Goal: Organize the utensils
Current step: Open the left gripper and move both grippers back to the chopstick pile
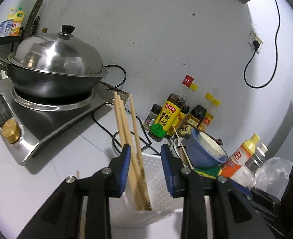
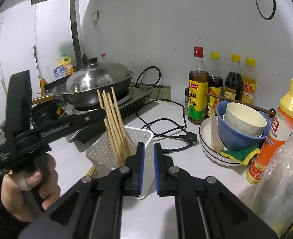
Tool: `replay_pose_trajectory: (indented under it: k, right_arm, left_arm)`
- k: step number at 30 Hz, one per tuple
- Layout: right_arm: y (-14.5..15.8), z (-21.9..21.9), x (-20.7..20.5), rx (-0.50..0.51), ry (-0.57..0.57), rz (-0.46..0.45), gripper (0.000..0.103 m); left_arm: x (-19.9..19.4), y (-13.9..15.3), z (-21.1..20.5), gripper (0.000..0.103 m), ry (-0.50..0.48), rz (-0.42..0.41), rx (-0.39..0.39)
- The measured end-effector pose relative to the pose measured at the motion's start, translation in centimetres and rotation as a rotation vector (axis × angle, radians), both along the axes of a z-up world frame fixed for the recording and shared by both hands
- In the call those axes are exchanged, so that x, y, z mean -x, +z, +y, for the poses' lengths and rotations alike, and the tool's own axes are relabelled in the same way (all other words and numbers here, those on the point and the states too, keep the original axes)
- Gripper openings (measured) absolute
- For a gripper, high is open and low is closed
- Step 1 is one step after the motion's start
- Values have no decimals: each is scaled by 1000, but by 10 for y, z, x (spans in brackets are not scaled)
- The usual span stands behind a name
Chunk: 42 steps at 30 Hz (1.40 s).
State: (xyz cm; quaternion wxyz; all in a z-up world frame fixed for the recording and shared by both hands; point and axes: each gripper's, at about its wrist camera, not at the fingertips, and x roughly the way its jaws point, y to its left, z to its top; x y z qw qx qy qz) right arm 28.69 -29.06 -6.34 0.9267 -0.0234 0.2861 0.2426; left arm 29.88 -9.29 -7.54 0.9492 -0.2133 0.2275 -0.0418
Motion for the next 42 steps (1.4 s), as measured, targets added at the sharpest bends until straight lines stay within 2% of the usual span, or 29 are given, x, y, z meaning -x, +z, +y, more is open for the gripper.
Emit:
replay_pose_trajectory:
  k: [4,17,20,23,33,42]
  right_arm:
    - [1,8,9,13,-8,3,14]
    - [-7,48,35,49,-4,27,16]
    - [-10,59,40,52,5,31,24]
    - [-11,67,44,59,11,36,25]
    - [-25,97,52,115,35,80,25]
    - [-48,114,49,150,35,136,25]
  left_arm:
    - [13,-1,9,39,-16,10,-3]
    - [54,-21,53,45,-44,65,1]
    - [62,-24,63,47,-45,72,-7]
    - [70,-28,73,49,-48,82,-18]
    - [91,-52,108,51,-23,132,-20]
    - [111,-67,137,51,2,155,-58]
